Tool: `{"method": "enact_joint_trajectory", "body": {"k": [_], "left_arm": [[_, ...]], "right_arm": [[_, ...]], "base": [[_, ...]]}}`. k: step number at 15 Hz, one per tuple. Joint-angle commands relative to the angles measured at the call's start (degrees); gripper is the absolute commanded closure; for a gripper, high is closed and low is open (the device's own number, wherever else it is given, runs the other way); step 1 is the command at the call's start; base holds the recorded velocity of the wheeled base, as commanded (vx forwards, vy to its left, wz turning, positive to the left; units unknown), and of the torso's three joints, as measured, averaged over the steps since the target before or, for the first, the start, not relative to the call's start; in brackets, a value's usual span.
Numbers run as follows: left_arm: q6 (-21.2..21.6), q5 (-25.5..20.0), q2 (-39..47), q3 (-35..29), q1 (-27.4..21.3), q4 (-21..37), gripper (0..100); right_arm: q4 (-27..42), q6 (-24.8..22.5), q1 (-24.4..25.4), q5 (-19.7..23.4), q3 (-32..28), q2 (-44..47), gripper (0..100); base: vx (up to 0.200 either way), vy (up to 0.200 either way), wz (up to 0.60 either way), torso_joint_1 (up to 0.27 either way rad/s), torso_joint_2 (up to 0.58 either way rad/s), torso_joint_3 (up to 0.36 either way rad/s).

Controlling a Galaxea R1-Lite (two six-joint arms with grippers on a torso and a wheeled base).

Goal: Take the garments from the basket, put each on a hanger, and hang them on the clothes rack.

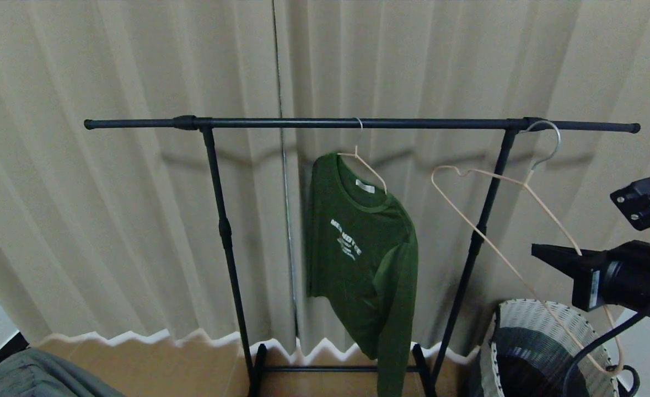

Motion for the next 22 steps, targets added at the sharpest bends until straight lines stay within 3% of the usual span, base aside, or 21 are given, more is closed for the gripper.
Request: {"method": "enact_joint_trajectory", "body": {"k": [1,5,7,11,13,17,19,22], "left_arm": [[0.84,0.02,-0.03,0.36,-2.08,-0.1,100],[1.63,0.11,5.16,-6.41,-4.98,0.43,100],[1.28,0.2,12.1,-11.77,-5.07,0.43,100],[1.19,2.3,24.49,-23.29,-6.39,0.52,100],[1.19,8.02,30.56,-30.14,-8.59,0.52,100],[-0.21,10.92,39.7,-37.88,-9.82,0.43,100],[-1.71,16.46,44.36,-40.95,-10.34,-0.01,100],[-4.87,19.36,48.31,-43.15,-12.63,-1.86,100]], "right_arm": [[-0.1,0.01,0.03,3.0,0.48,-3.16,100],[-2.39,0.01,1.52,10.82,-0.49,-3.68,100],[-3.97,-0.08,5.3,13.81,-0.31,-2.98,100],[-4.32,1.33,14.62,14.42,-0.75,0.97,100],[-4.32,1.33,19.28,15.3,-1.28,2.29,100],[-4.23,4.14,27.01,15.57,-1.28,2.56,100],[-4.23,7.04,30.61,15.57,-1.28,2.56,100],[-4.15,7.83,33.78,15.57,-0.93,2.56,100]], "base": [[0.0,0.0,0.0,0.0,0.0,0.0],[0.0,0.0,0.0,0.0,0.0,0.0],[0.0,0.0,0.0,0.0,0.0,0.0],[0.0,0.0,0.0,0.0,0.0,0.0],[0.0,0.0,0.0,0.0,0.0,0.0],[0.0,0.0,0.0,0.0,0.0,0.0],[0.0,0.0,0.0,0.0,0.0,0.0],[0.0,0.0,0.0,0.0,0.0,0.0]]}}
